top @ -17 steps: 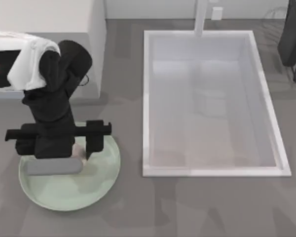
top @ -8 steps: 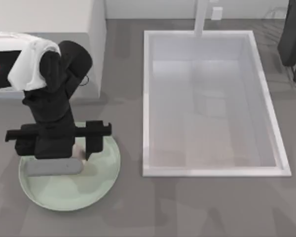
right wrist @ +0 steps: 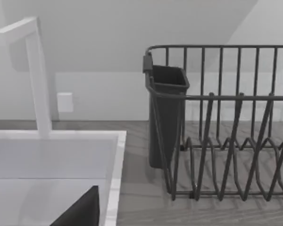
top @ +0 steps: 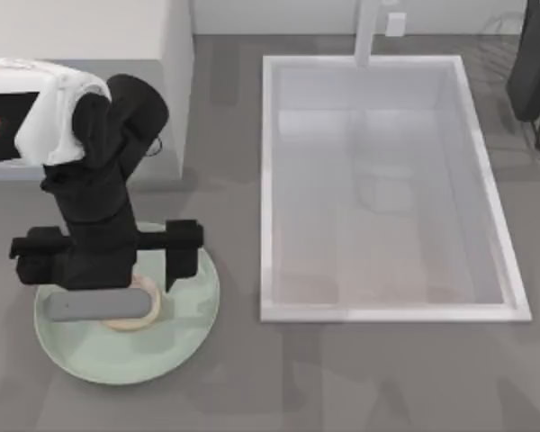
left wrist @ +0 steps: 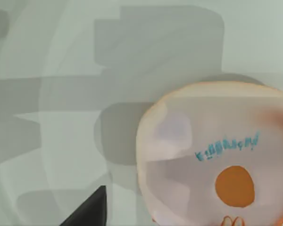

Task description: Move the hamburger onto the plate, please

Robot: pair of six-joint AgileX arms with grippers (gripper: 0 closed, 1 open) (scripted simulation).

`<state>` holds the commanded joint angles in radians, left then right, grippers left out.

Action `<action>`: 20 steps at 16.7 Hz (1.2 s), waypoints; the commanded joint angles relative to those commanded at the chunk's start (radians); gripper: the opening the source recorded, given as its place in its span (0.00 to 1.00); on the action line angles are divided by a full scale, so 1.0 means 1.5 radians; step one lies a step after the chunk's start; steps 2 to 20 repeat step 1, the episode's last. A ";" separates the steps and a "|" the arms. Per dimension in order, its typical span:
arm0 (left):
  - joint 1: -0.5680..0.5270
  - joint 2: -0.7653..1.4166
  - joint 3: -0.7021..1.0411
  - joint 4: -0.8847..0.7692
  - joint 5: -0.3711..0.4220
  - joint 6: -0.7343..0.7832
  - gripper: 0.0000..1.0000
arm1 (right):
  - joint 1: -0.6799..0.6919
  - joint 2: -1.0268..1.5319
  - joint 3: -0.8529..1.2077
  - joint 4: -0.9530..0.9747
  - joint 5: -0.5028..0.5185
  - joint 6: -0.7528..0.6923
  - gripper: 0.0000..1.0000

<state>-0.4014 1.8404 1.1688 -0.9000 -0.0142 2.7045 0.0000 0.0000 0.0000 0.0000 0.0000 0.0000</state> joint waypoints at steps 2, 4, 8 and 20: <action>0.000 0.000 0.000 0.000 0.000 0.000 1.00 | 0.000 0.000 0.000 0.000 0.000 0.000 1.00; 0.000 0.000 0.000 0.000 0.000 0.000 1.00 | 0.000 0.000 0.000 0.000 0.000 0.000 1.00; 0.000 0.000 0.000 0.000 0.000 0.000 1.00 | 0.000 0.000 0.000 0.000 0.000 0.000 1.00; 0.000 0.000 0.000 0.000 0.000 0.000 1.00 | 0.000 0.000 0.000 0.000 0.000 0.000 1.00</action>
